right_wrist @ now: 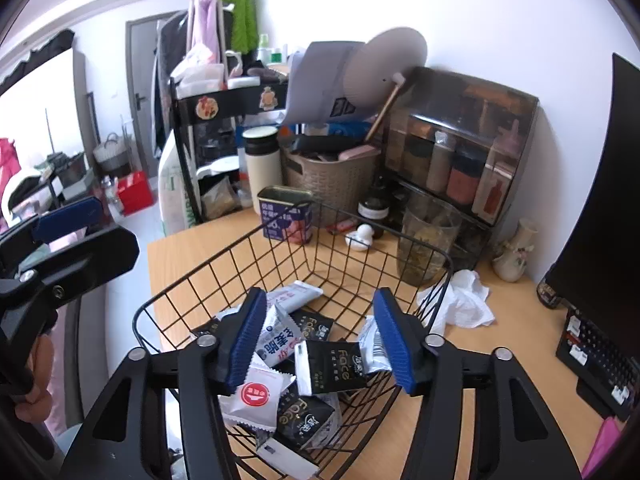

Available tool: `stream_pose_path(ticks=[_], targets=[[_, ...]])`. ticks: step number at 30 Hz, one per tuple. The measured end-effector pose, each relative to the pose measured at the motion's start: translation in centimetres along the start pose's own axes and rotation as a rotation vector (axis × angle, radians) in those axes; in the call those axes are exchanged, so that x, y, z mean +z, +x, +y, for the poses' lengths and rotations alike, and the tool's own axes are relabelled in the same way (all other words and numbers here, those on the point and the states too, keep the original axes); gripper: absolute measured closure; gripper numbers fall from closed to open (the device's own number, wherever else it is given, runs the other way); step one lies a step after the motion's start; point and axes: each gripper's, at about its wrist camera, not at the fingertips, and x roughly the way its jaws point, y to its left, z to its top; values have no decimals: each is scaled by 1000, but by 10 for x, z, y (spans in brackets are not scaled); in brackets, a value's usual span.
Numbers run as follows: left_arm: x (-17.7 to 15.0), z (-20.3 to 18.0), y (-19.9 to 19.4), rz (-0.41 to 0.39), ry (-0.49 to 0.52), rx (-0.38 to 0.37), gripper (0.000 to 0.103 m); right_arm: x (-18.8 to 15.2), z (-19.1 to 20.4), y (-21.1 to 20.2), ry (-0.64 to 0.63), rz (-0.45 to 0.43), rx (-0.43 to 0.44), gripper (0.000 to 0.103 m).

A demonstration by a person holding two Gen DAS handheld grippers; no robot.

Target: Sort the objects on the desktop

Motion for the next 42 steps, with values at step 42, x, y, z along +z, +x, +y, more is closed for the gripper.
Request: stream_pose_path(ticks=[42], targets=[[-71,-203,9,146,322,-340,3,-168,-109,-199,440,28,-399,24]])
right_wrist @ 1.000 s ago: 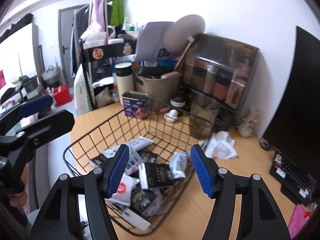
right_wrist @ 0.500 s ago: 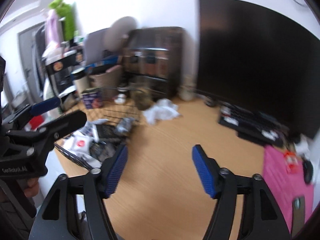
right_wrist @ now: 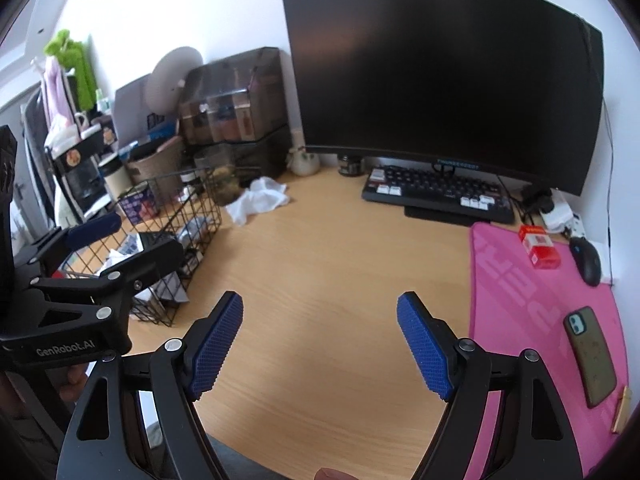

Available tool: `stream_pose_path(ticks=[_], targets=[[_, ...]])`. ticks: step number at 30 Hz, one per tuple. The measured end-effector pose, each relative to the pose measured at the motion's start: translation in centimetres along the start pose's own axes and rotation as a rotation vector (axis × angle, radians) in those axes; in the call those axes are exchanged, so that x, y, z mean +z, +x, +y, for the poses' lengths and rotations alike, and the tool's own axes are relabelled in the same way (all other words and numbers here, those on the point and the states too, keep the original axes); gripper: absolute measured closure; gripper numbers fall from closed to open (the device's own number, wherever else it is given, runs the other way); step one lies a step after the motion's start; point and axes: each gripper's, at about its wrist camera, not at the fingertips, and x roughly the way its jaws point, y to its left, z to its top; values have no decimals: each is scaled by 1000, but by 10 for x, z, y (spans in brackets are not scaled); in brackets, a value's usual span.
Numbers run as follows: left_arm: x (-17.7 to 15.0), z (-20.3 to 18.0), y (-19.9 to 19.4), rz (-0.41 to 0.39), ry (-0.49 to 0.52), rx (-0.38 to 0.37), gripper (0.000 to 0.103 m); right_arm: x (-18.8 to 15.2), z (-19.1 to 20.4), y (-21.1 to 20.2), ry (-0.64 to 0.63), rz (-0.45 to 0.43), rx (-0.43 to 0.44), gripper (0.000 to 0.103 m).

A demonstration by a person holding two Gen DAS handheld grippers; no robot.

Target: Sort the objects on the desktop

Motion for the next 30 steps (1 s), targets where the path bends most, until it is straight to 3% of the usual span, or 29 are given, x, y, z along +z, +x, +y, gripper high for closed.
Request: stream_pose_path(ticks=[5,30], targets=[[-5,3,9,23,0,-25,3,4,-2,-1,2,-15,-21,24],[-5,15,8,23,-18,18,3,7,-5,4,4,-6,-28,24]])
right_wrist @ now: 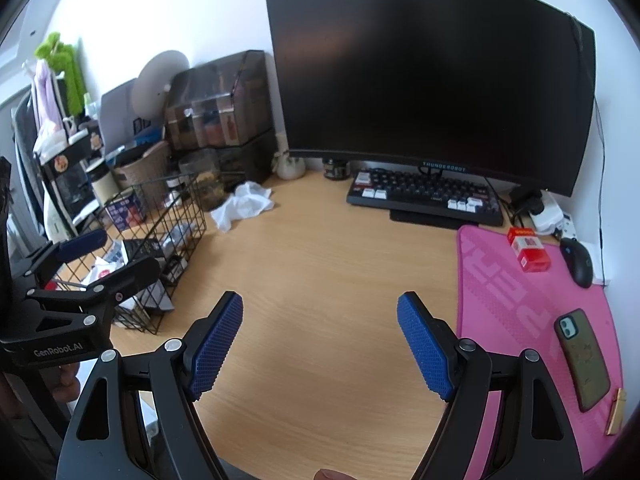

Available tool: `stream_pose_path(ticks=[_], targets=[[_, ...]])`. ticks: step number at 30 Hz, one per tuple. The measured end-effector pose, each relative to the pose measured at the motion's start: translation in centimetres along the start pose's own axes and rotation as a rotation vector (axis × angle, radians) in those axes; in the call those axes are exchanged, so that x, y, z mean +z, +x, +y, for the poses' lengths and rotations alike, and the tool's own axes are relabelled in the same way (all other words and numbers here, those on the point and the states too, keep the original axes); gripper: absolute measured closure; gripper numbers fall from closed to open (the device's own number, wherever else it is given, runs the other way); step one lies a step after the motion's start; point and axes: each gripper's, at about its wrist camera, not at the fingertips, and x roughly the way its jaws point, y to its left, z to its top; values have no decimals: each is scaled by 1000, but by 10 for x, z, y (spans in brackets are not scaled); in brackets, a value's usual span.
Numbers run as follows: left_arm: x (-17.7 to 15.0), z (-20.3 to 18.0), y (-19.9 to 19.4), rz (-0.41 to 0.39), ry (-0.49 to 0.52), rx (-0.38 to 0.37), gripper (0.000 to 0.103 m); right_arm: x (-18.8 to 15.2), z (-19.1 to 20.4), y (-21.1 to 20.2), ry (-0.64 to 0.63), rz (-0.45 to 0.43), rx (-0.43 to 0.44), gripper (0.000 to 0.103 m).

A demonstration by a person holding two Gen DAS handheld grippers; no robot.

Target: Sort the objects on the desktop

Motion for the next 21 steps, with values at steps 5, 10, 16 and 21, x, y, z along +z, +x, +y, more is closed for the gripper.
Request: stream_pose_path(ticks=[5,10,16,21], targets=[[0,0,0,0,2,3,3,-1,1,0,-1,0,0,24],[1,-1,-2,-3,5,6,3,-1,2,1,-1,4,0,24],[1,-1,-2,-4,3,11,3,-2,1,1,-1,3,0,24],[1,-2,-4,-8,10,11,3,-2,1,2,-2,4,2,24]])
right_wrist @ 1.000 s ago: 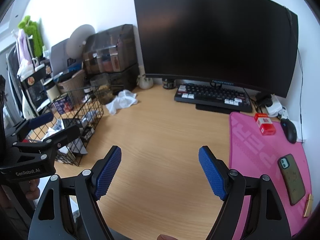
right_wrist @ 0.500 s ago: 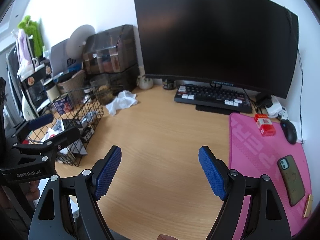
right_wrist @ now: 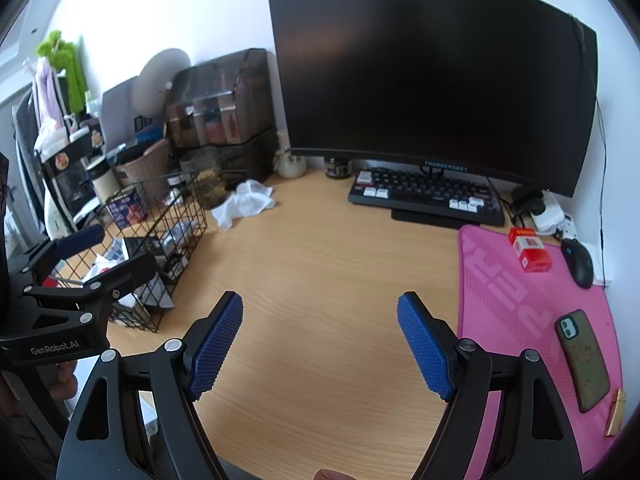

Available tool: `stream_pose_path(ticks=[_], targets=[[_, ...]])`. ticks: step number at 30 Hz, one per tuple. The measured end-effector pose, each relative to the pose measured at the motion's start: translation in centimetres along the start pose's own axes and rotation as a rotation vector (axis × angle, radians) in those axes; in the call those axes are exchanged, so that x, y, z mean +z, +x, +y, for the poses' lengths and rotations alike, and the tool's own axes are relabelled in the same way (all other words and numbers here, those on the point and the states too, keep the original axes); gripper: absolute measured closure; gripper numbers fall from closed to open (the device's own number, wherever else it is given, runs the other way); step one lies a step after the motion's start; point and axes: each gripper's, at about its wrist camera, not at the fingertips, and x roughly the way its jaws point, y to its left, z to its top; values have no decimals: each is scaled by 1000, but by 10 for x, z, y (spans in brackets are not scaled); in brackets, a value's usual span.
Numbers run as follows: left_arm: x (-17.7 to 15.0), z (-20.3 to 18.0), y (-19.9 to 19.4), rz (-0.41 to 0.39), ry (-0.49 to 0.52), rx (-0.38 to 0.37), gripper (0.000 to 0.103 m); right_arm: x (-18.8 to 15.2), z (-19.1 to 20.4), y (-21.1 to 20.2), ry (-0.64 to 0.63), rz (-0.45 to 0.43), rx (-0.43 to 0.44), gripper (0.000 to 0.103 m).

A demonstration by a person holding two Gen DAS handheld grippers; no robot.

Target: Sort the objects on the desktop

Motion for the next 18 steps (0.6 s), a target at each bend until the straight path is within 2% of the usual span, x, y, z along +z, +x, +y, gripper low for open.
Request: stream_pose_path(ticks=[18], targets=[[0,0,-3,-8,2,-2,3,0,-1,0,-7,3,5,24]])
